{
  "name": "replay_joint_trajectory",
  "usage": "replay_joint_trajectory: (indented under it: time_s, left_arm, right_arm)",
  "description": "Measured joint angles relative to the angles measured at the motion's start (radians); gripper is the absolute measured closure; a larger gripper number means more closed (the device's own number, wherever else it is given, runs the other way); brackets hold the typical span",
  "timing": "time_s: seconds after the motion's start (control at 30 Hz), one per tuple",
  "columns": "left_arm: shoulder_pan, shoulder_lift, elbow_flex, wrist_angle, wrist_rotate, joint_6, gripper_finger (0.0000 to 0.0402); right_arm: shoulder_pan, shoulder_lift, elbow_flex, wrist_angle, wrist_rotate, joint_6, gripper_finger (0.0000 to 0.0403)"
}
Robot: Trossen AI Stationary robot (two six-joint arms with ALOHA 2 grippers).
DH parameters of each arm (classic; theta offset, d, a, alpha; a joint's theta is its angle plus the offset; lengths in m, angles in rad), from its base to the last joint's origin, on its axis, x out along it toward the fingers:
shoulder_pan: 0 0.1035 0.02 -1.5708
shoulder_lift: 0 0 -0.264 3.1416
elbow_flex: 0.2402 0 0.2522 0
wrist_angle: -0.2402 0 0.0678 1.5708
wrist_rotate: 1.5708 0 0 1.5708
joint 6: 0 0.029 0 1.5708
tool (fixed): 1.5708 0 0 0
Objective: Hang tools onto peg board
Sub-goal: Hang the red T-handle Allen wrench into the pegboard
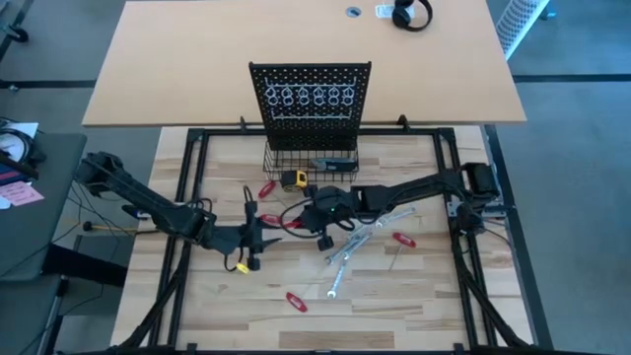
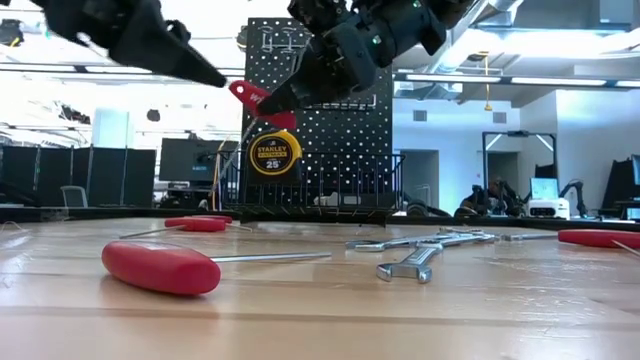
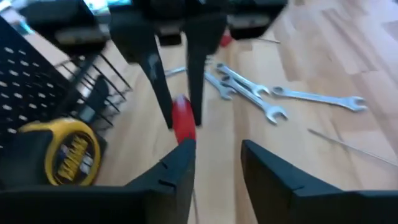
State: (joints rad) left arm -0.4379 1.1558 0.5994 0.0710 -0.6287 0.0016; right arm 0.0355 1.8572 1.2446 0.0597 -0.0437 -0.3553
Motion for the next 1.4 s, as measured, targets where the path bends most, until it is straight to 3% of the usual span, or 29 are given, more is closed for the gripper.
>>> replay_joint_trajectory:
  time_s: [0.13, 0.47, 0.7, 1.07, 1.3, 1.4]
  left_arm:
    - [0.003, 0.046, 0.061, -0.005, -0.105, 0.011, 0.0252]
    - [0.035, 0.166, 0.124, -0.016, -0.111, -0.019, 0.0240]
    - [0.060, 0.162, 0.125, -0.091, -0.109, -0.109, 0.0272]
    - [0.064, 0.159, 0.125, -0.076, -0.075, -0.120, 0.0364]
    - [0.064, 0.158, 0.125, -0.073, -0.067, -0.123, 0.0382]
    - [0.058, 0.158, 0.125, -0.076, -0.068, -0.143, 0.0382]
  right_arm:
    - [0.001, 0.000, 0.000, 0.002, 0.003, 0.000, 0.0341]
    - [0.006, 0.000, 0.000, -0.001, 0.002, 0.008, 0.0341]
    - [0.006, 0.000, 0.000, 0.003, 0.002, 0.008, 0.0341]
    - [0.006, -0.002, 0.000, 0.000, 0.002, 0.008, 0.0340]
    - [0.001, -0.002, 0.000, -0.013, 0.000, 0.007, 0.0281]
    - [-0.009, -0.036, -0.002, -0.113, 0.046, 0.007, 0.0252]
